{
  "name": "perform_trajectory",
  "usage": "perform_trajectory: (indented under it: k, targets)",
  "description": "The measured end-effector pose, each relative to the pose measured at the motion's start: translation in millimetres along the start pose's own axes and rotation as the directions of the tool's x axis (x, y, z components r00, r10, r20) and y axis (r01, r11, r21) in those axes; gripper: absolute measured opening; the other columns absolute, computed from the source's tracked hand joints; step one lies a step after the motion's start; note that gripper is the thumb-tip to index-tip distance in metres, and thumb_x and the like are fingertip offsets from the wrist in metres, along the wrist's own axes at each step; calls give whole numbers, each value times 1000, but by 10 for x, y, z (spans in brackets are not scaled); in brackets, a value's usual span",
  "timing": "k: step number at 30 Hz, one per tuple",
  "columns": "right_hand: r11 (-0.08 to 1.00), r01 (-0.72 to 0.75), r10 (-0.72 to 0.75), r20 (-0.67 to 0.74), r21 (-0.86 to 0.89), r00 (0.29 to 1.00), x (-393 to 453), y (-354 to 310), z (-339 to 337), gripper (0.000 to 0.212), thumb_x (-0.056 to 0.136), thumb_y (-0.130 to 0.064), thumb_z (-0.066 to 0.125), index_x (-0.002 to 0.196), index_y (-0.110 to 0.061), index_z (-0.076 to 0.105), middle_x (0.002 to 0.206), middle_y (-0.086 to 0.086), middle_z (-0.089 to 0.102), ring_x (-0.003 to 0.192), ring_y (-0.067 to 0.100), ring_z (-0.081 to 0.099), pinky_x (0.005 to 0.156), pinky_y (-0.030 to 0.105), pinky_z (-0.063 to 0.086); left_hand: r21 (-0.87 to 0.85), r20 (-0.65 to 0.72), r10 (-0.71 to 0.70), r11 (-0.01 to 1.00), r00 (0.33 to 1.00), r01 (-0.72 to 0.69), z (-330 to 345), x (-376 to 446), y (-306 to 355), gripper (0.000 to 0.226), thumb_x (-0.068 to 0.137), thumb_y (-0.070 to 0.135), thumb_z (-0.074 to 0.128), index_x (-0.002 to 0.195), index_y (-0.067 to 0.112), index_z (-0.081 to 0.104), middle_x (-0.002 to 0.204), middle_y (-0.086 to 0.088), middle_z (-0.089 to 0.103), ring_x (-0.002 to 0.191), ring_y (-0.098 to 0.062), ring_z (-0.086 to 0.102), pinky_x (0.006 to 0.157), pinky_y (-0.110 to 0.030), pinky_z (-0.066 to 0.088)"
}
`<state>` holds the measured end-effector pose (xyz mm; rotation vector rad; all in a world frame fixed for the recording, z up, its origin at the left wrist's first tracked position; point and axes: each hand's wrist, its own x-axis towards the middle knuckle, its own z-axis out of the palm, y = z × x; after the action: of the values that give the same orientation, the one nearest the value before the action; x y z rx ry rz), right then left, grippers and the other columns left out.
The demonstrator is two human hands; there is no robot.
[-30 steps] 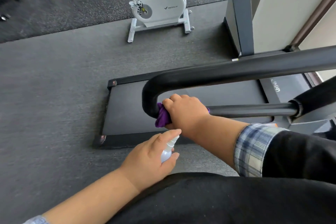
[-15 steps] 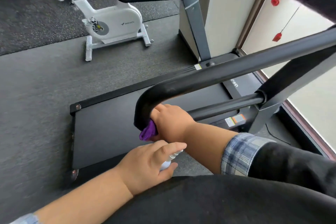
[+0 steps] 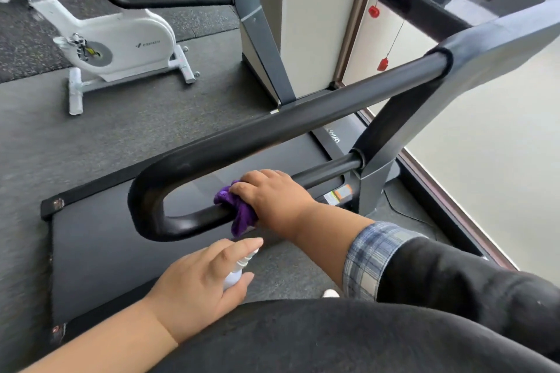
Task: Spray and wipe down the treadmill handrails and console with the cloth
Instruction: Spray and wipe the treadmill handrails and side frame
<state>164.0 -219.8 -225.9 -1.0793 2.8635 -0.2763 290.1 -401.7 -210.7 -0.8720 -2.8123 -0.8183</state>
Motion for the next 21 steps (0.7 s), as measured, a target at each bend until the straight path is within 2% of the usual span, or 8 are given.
perform_trajectory:
  k: [3, 6, 8, 11, 14, 19, 21]
  targets:
    - [999, -33, 33, 4, -1, 999, -100, 282, -34, 67, 82, -48, 73, 142, -28, 50, 134, 1, 55, 118, 29, 54, 100, 42, 43, 8, -17, -54, 999, 998, 54, 80, 118, 108, 62, 84, 41, 57, 141, 36, 32, 99, 9, 61, 70, -12, 60, 52, -23, 48]
    - [997, -70, 70, 16, -15, 997, -234, 621, -97, 66, 84, -46, 72, 143, -29, 48, 137, 0, 52, 122, 29, 51, 103, 42, 40, -5, -23, -110, 994, 994, 109, 158, 238, 226, 58, 85, 42, 54, 140, 35, 35, 102, 4, 67, 72, -19, 68, 51, -35, 55]
    - [995, -95, 96, 36, -18, 995, -336, 891, -157, 66, 84, -42, 72, 144, -27, 48, 137, 2, 52, 124, 30, 50, 105, 43, 39, 2, -13, -140, 990, 990, 140, 203, 323, 315, 57, 86, 43, 53, 139, 34, 35, 102, 4, 68, 72, -20, 69, 51, -37, 56]
    - [986, -159, 161, 56, -38, 985, -518, 1314, -232, 68, 84, -42, 74, 144, -27, 47, 139, 3, 50, 127, 31, 48, 107, 46, 39, 24, -16, -171, 985, 985, 171, 278, 460, 441, 57, 85, 43, 53, 139, 33, 36, 99, 3, 67, 66, -20, 67, 48, -34, 54]
    - [983, -180, 181, 48, -36, 982, -637, 1579, -271, 67, 83, -39, 77, 142, -26, 50, 137, 4, 52, 124, 33, 49, 103, 46, 43, 50, -41, -209, 976, 977, 211, 336, 570, 550, 59, 85, 43, 53, 140, 34, 34, 93, 5, 65, 60, -18, 62, 46, -28, 51]
    - [990, -140, 142, 47, -35, 989, -595, 1561, -236, 70, 82, -46, 76, 143, -27, 48, 139, 1, 52, 127, 30, 48, 105, 44, 40, 77, -113, -292, 950, 950, 301, 331, 574, 617, 62, 85, 42, 54, 142, 35, 32, 94, 7, 64, 62, -13, 61, 50, -21, 44]
    - [993, -116, 118, 45, -35, 992, -555, 1493, -216, 72, 81, -49, 76, 144, -30, 46, 142, -3, 51, 128, 27, 47, 108, 42, 37, 59, -143, -324, 940, 935, 335, 307, 500, 643, 62, 85, 42, 55, 142, 37, 29, 96, 7, 65, 65, -13, 63, 52, -20, 46]
